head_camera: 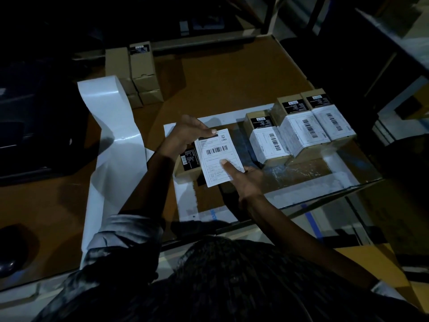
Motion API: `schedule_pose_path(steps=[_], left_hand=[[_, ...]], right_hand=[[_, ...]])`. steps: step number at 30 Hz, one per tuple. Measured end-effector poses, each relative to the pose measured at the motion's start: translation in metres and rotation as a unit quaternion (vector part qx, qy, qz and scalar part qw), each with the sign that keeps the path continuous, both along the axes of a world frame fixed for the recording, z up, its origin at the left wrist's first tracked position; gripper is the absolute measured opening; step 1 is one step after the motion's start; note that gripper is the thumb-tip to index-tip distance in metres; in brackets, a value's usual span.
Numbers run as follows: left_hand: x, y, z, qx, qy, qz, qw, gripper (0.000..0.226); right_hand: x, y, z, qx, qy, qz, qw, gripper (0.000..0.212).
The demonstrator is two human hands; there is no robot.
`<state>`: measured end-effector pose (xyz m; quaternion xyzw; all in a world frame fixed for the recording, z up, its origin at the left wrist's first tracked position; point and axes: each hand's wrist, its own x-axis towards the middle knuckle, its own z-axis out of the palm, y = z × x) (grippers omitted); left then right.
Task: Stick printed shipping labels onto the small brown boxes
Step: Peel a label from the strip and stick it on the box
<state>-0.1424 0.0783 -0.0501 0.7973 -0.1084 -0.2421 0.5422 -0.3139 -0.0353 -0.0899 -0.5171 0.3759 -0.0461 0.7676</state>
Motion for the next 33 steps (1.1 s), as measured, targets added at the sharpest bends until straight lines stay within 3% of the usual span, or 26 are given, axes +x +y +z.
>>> schedule_pose_path(steps=[12,27,33], left_hand=[[-0.0013,0.0058,-0.0009,-0.025,0.022,0.003,0.999,0.029],[-0.0016,0.0037,0.0041,-0.016,0.035,0.000,0.999,0.010],[-0.0027,-0.0003,0.0031,0.004,0.040,0.020,0.999,0.020]], right_hand=[[0.0006,-0.0017,-0.0095,-0.037,0.006,0.019,0.999,0.030],[0.0003,-0.0001,-0.0038,-0.041,-0.005,0.014,0.999,0.024],[0.0035,-0.0006,-0.0086,-0.053,0.015,0.010,0.998,0.029]])
